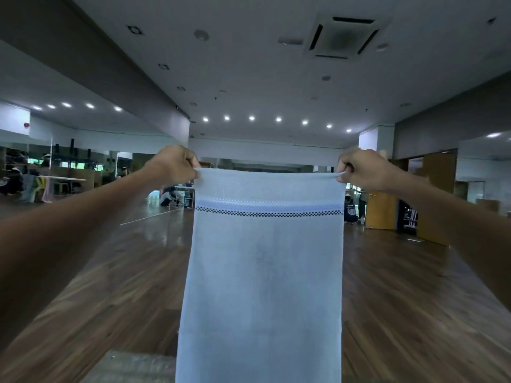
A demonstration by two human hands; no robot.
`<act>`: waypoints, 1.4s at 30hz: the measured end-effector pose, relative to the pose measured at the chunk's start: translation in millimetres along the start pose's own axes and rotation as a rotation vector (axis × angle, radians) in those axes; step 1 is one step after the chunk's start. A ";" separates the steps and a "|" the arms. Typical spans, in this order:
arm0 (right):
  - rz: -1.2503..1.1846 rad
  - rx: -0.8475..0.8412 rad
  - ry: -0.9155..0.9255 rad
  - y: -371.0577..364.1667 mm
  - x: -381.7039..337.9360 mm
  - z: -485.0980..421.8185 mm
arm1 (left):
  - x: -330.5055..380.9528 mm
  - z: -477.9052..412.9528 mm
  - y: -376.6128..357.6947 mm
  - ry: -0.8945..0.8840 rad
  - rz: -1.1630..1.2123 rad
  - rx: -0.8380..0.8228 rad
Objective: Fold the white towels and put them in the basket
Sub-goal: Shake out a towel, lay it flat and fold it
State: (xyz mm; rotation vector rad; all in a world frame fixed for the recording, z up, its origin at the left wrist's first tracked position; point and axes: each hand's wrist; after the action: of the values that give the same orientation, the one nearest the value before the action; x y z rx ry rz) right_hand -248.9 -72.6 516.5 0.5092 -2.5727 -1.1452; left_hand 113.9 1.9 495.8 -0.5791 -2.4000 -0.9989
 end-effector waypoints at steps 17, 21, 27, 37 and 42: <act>-0.134 -0.044 0.065 66.4 -0.9 15.9 | 27.6 19.2 53.0 -0.160 0.154 -0.092; -0.161 -0.305 0.087 58.6 2.1 26.5 | 10.7 33.8 56.2 -0.088 0.080 -0.427; -0.256 -0.455 0.107 35.5 2.8 38.1 | -13.1 38.5 41.7 -0.013 0.078 -0.554; -0.343 -0.614 0.051 -48.3 11.3 76.1 | -68.0 84.1 -20.5 0.013 0.136 -0.672; -0.561 -0.741 0.002 -150.1 11.3 164.6 | -142.1 148.5 -80.9 0.135 0.184 -0.881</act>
State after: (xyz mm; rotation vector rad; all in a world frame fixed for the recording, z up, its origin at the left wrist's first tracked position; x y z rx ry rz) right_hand -292.4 -63.0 298.0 1.0428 -1.8117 -2.1219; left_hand 144.7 31.3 279.0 -0.9568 -1.6577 -1.9235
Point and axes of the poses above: each hand's wrist, its own z-axis away from the middle knuckle, its own y-axis out of the back of the hand, x = y × z, and after that the axes turned 9 degrees about z, right-handed
